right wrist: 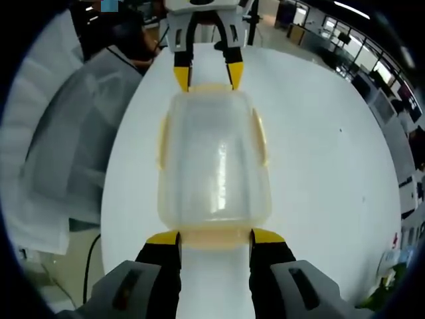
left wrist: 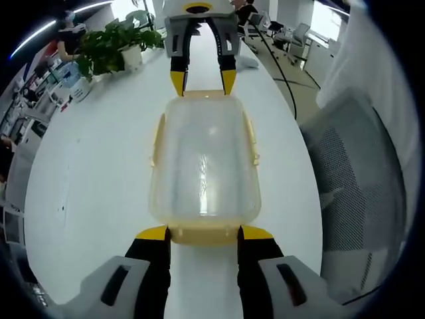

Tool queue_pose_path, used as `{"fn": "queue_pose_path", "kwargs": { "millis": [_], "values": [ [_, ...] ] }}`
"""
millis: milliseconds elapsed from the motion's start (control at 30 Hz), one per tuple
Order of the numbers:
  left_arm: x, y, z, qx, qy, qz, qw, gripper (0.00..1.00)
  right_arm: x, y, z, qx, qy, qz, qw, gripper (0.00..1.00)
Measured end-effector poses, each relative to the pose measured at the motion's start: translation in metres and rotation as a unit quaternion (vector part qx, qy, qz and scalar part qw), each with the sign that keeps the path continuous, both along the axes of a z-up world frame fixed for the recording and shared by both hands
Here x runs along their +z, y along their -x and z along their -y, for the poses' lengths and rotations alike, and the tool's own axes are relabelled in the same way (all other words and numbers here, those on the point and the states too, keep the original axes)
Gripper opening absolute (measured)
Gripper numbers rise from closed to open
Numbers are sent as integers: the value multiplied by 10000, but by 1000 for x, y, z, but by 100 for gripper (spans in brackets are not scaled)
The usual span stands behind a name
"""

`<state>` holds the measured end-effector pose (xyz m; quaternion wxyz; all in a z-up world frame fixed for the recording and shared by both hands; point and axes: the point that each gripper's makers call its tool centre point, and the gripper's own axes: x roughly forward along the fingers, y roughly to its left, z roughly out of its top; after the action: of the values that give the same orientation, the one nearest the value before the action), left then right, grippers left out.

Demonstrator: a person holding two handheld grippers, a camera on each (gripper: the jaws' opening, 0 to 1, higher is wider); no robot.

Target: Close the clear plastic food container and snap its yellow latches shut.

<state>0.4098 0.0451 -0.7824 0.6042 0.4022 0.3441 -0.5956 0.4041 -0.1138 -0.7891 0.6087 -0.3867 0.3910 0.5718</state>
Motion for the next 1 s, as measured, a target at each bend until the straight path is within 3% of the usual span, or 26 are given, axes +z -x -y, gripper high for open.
{"fn": "queue_pose_path", "kwargs": {
  "millis": [1000],
  "values": [
    [-17, -2, 3, -56, -65, -132, 9999, 39, -12, 2, 2, -103, 50, -137, 9998, 39]
  ]
}}
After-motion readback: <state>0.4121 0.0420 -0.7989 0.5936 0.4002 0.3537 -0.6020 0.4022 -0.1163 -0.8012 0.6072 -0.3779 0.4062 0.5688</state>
